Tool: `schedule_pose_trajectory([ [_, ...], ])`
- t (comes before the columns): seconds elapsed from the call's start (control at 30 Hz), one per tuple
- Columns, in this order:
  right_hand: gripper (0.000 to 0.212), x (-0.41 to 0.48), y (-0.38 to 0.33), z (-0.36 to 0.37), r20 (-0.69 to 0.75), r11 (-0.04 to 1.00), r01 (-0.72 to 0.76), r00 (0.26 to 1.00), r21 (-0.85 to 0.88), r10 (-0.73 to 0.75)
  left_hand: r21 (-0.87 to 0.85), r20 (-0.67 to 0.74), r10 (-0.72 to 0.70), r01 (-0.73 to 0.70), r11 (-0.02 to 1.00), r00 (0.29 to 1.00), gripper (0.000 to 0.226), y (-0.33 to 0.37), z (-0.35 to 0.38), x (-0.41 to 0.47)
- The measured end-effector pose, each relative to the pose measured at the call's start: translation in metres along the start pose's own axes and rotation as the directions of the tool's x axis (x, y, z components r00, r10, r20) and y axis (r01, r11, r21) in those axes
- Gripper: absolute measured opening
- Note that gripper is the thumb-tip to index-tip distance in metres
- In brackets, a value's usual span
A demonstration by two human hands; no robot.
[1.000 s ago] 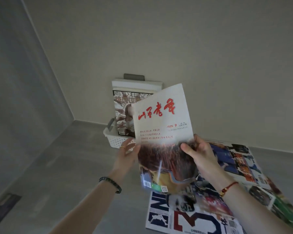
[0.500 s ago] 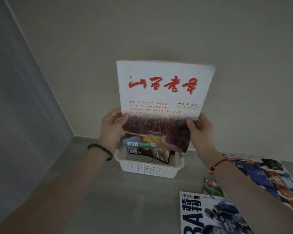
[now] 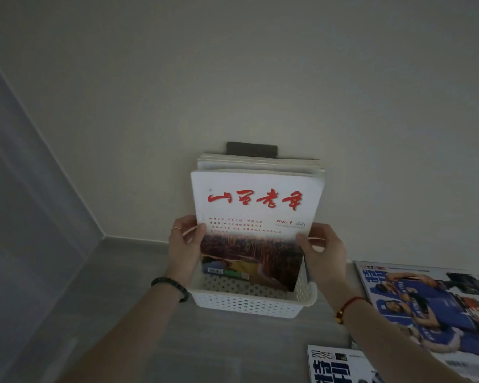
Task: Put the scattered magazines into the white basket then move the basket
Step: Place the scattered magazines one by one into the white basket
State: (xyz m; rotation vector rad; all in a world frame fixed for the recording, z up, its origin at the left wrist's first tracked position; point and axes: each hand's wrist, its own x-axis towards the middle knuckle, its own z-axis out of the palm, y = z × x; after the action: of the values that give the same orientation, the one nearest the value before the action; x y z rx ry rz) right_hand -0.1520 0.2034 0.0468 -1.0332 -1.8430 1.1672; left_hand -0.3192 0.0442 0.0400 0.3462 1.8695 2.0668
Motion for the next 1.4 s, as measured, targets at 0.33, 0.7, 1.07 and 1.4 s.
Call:
schedule_pose_trajectory([
  [0.33,0.069,0.038,-0.010,0.014,0.158,0.986,-0.119,0.982,0.115,0.100,0.079,0.271,-0.036,0.015,0.997,0.962,0.062,0.003,0.017,0.018],
  [0.7,0.049,0.039,-0.016,0.020,0.067,0.965,0.052,0.995,0.257,-0.072,-0.066,0.226,0.037,-0.022,0.998,0.974,0.064,0.000,0.013,0.029],
  [1.07,0.059,0.043,-0.009,0.022,0.170,0.996,0.040,0.984,0.075,-0.052,0.093,0.237,0.016,-0.040,0.995,0.971,0.048,0.003,0.012,0.025],
  [1.4,0.049,0.026,-0.006,-0.053,0.187,0.993,-0.017,0.982,-0.118,0.039,0.179,-0.034,-0.031,0.037,0.983,0.999,0.040,0.010,0.013,-0.025],
])
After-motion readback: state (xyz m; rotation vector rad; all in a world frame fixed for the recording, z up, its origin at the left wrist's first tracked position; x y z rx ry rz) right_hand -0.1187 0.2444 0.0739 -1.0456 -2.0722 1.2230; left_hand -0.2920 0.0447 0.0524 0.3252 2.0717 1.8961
